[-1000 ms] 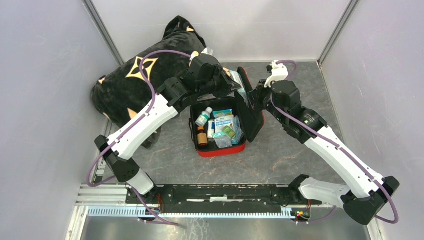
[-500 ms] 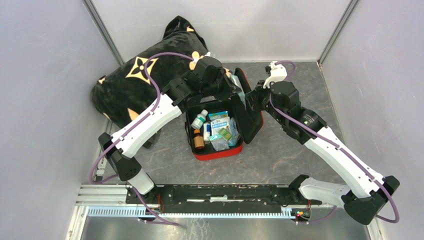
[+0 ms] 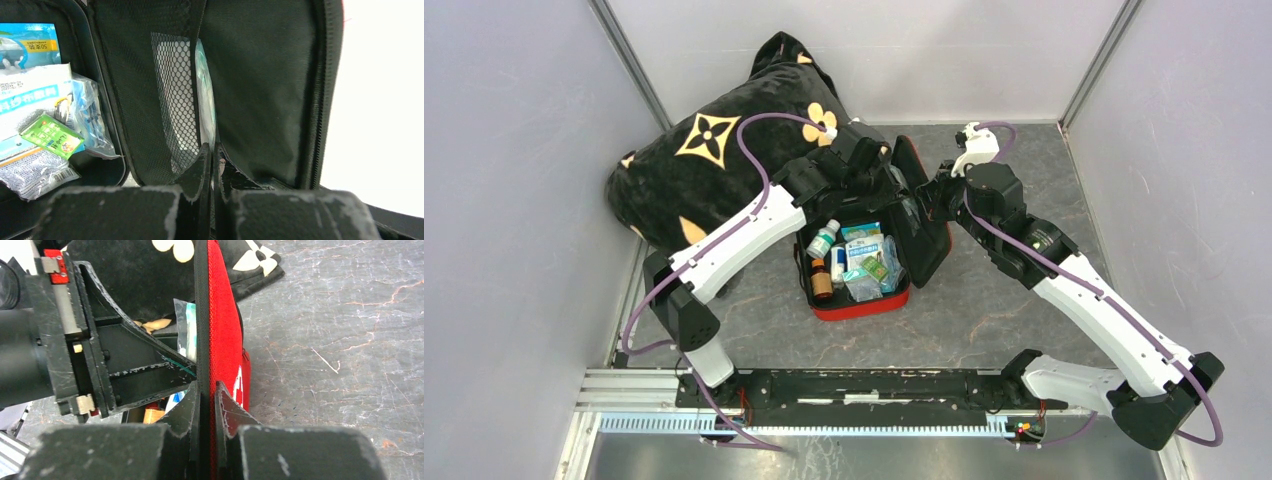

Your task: Organize the medicine kit

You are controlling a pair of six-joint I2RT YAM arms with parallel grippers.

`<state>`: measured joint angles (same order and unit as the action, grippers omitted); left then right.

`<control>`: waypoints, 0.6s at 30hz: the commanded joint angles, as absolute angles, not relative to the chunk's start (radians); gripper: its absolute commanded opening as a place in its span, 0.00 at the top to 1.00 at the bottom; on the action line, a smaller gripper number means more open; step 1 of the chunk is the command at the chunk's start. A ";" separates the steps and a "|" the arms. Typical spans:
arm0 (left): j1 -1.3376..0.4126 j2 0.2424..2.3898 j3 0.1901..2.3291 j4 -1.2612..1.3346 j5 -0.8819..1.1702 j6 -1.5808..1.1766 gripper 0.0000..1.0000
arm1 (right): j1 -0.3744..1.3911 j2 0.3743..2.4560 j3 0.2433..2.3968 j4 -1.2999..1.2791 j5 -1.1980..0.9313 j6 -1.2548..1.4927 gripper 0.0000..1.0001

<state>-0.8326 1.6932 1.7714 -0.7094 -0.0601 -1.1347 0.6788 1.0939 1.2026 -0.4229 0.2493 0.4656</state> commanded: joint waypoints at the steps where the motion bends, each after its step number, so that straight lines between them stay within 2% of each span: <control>1: -0.831 1.723 1.780 -0.696 -0.041 -1.086 0.98 | 0.689 1.045 1.232 -0.273 0.250 0.466 1.00; 3: -0.831 1.735 1.784 -0.698 -0.043 -1.077 0.98 | 0.689 1.044 1.230 -0.276 0.247 0.465 1.00; 5: -0.831 1.743 1.792 -0.696 -0.041 -1.070 0.91 | 0.689 1.042 1.226 -0.275 0.247 0.465 1.00; 8: -0.830 1.748 1.808 -0.697 -0.038 -1.047 0.73 | 0.689 1.034 1.215 -0.275 0.257 0.466 1.00; 18: -0.814 1.700 1.843 -0.683 -0.054 -1.004 0.26 | 0.688 1.028 1.209 -0.279 0.280 0.453 1.00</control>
<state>-0.8234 1.7409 1.7859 -0.7254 -0.0471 -1.0531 0.6781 1.0752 1.1793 -0.4286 0.2821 0.4534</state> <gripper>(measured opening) 0.671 0.114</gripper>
